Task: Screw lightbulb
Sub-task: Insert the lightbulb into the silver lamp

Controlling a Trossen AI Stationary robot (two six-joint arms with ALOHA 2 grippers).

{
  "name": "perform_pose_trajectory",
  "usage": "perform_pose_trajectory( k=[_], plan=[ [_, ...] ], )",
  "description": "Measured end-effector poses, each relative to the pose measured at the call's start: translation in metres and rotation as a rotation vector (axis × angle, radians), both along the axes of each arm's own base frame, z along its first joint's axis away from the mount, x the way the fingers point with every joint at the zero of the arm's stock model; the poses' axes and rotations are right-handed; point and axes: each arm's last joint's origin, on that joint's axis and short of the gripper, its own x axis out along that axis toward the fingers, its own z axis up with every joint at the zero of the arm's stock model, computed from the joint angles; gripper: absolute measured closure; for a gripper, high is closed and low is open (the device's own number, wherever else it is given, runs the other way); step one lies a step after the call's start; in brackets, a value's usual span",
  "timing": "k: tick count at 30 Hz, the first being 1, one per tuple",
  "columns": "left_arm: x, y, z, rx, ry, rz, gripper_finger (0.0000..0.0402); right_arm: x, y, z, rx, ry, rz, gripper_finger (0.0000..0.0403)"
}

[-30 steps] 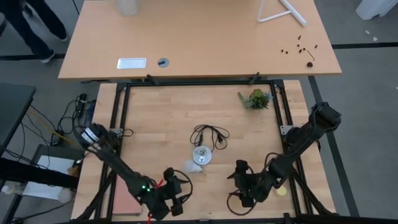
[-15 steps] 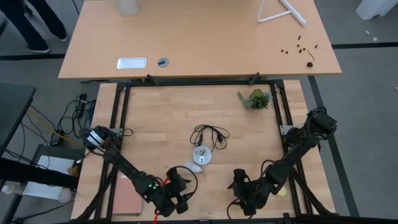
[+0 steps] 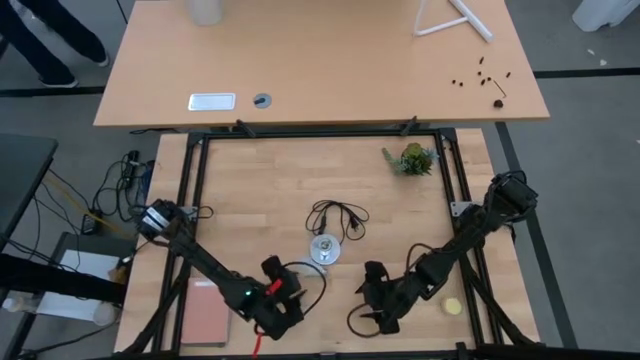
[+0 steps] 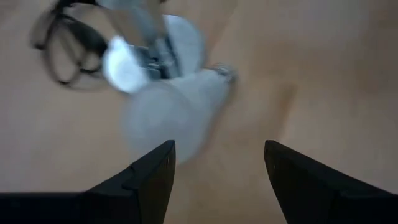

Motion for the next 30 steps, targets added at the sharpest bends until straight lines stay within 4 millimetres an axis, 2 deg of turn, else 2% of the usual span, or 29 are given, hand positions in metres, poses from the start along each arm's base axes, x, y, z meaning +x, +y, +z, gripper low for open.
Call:
perform_pose_trajectory(
  k=[4,13,19,23,30],
  plan=[
    [-0.005,0.008,0.006,0.097,0.114,0.012,0.0153,0.004,-0.004,0.000,-0.018,-0.009,0.019,0.0089],
    [-0.017,0.032,0.003,0.250,0.319,0.055,0.0153,0.007,-0.007,0.001,-0.040,-0.026,0.045,0.0089],
    [-0.005,0.045,-0.008,0.227,0.292,0.043,0.0153,0.007,-0.007,0.001,-0.019,-0.011,0.049,0.0089],
    [0.007,0.040,-0.011,0.129,0.237,-0.036,0.0153,0.005,-0.006,0.000,0.019,0.029,0.058,0.0089],
    [0.025,0.026,-0.005,0.014,0.088,-0.150,0.0153,0.000,-0.006,-0.004,0.040,0.106,0.097,0.0089]
  ],
)
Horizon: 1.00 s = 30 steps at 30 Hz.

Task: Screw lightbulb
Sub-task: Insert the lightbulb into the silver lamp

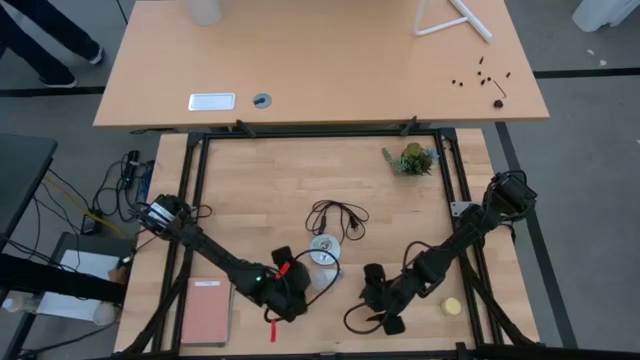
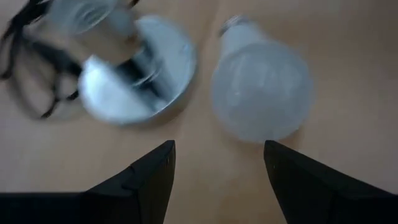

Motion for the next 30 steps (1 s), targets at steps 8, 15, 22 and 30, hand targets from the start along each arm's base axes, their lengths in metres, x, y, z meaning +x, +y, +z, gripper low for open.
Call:
perform_pose_trajectory(
  k=[8,15,22,30],
  plan=[
    [0.023,-0.019,-0.012,-0.107,-0.137,-0.176,0.0153,0.001,-0.006,-0.002,-0.057,0.009,-0.027,0.0089],
    [0.035,-0.024,-0.019,-0.148,-0.231,-0.217,0.0153,0.003,-0.018,-0.006,-0.069,0.068,-0.092,0.0089],
    [0.037,-0.022,-0.019,-0.149,-0.240,-0.205,0.0153,-0.001,-0.022,-0.009,-0.074,0.145,-0.101,0.0089],
    [0.037,-0.022,-0.019,-0.162,-0.235,-0.216,0.0153,-0.013,-0.013,-0.012,-0.030,0.238,-0.168,0.0089]
  ],
)
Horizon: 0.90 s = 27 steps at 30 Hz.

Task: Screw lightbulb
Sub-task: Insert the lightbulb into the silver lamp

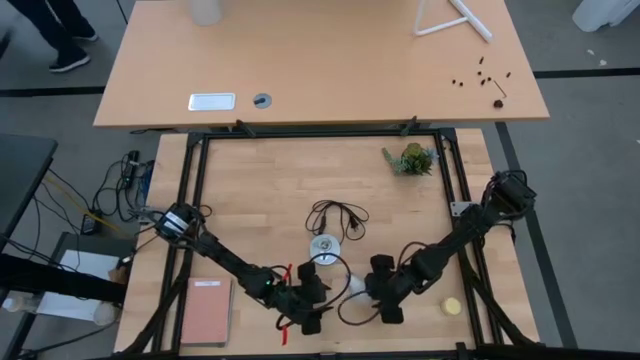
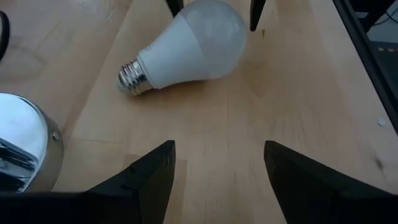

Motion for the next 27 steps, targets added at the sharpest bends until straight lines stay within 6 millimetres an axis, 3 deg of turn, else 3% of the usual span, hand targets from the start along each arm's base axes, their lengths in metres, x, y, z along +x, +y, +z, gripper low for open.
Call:
perform_pose_trajectory(
  k=[4,9,14,22,27],
  plan=[
    [0.000,0.000,0.000,-0.003,0.001,-0.004,0.0153,-0.014,0.015,0.000,-0.052,-0.039,-0.061,0.0089],
    [0.002,0.000,0.003,0.018,-0.022,0.029,0.0153,-0.035,0.038,0.004,-0.147,-0.259,-0.216,0.0089],
    [0.004,0.002,0.005,0.044,-0.046,0.022,0.0153,-0.043,0.046,0.006,-0.134,-0.347,-0.305,0.0089],
    [0.009,0.003,0.008,0.161,-0.065,-0.138,0.0153,-0.044,0.059,-0.008,-0.158,-0.329,-0.160,0.0089],
    [0.012,0.008,0.006,0.193,-0.032,-0.290,0.0153,-0.036,0.055,-0.011,-0.133,-0.272,-0.101,0.0094]
  ],
)
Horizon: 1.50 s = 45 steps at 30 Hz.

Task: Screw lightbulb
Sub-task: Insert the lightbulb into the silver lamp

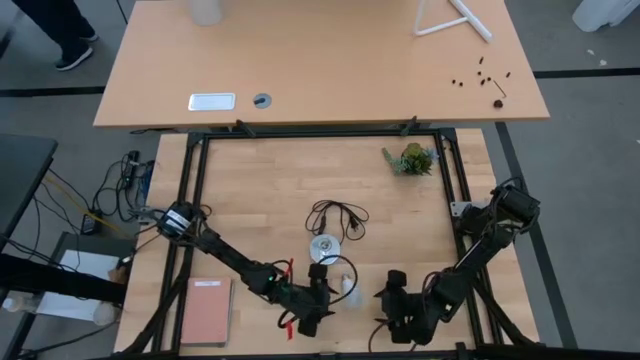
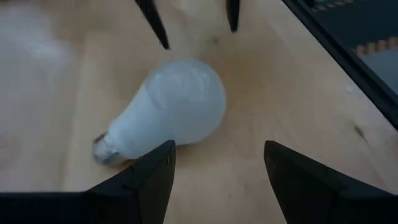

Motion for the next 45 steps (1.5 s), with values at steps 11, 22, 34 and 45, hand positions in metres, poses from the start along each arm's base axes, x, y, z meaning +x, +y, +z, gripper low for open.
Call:
perform_pose_trajectory(
  k=[11,22,34,45],
  plan=[
    [0.008,0.023,-0.006,-0.065,0.124,-0.123,0.0153,0.008,-0.015,0.001,-0.020,0.049,-0.042,0.0101],
    [0.019,0.032,0.002,0.009,-0.001,-0.196,0.0153,0.018,-0.022,0.001,0.117,0.103,-0.122,0.0103],
    [0.025,0.038,0.008,0.027,-0.082,-0.097,0.0153,0.002,-0.026,0.015,0.019,0.003,-0.275,0.0104],
    [0.022,0.042,-0.002,0.143,-0.012,-0.079,0.0153,0.026,0.004,0.017,-0.114,-0.244,-0.202,0.0106]
  ],
)
